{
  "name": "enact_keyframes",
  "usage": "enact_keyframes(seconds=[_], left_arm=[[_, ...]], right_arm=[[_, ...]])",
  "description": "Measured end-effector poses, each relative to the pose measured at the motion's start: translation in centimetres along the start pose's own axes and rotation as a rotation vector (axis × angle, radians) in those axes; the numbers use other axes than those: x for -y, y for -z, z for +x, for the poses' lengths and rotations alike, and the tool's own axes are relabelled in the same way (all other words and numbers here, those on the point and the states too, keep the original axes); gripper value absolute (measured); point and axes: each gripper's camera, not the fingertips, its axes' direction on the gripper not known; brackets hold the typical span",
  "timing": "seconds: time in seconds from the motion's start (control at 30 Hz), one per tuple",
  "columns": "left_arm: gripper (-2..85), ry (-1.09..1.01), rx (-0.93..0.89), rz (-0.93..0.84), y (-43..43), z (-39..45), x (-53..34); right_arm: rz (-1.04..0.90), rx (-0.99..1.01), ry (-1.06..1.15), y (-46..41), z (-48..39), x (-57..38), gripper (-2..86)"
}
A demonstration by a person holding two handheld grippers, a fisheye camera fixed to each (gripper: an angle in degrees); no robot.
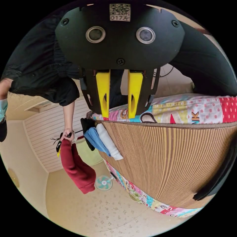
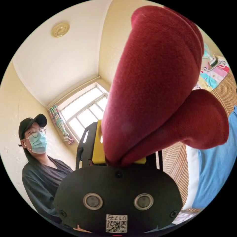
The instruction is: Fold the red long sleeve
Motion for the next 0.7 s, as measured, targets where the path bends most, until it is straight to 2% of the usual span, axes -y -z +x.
enact_keyframes(seconds=[0.07,0.1,0.13,0.23,0.33,0.43,0.5,0.57,0.63,0.7], left_arm=[[11.3,0.08,-0.001,0.058,0.4,-2.3,-0.9],[11.3,0.099,0.008,0.084,0.8,-2.7,-1.3],[11.3,0.13,0.042,0.137,1.8,-3.4,-1.8],[11.4,0.183,0.16,0.244,5.6,-5.2,-2.2],[12.5,0.246,0.293,0.362,11.1,-7.9,-1.6],[13.4,0.28,0.429,0.465,17.6,-10.2,1.2],[13.6,0.279,0.566,0.537,21.7,-10.4,3.4],[14.2,0.295,0.794,0.621,26.1,-10.3,6.2],[15.4,0.34,0.925,0.654,28.0,-11.3,8.3],[15.8,0.402,0.969,0.593,28.1,-14.4,10.8]], right_arm=[[0.028,-0.146,-0.072,3.0,2.5,-1.2,13.7],[0.048,-0.285,-0.154,5.6,4.1,-2.9,13.9],[0.086,-0.433,-0.26,8.6,5.4,-5.5,14.1],[0.151,-0.708,-0.437,14.6,5.5,-13.8,13.5],[0.27,-0.678,-0.439,18.1,2.6,-20.6,9.4],[0.348,-0.616,-0.408,20.0,-0.4,-22.6,7.7],[0.356,-0.65,-0.351,20.1,-2.9,-22.2,7.5],[0.338,-0.689,-0.281,19.5,-5.3,-21.4,7.2],[0.306,-0.706,-0.217,17.9,-7.3,-20.5,7.1],[0.283,-0.674,-0.195,16.5,-7.5,-20.2,6.9]])
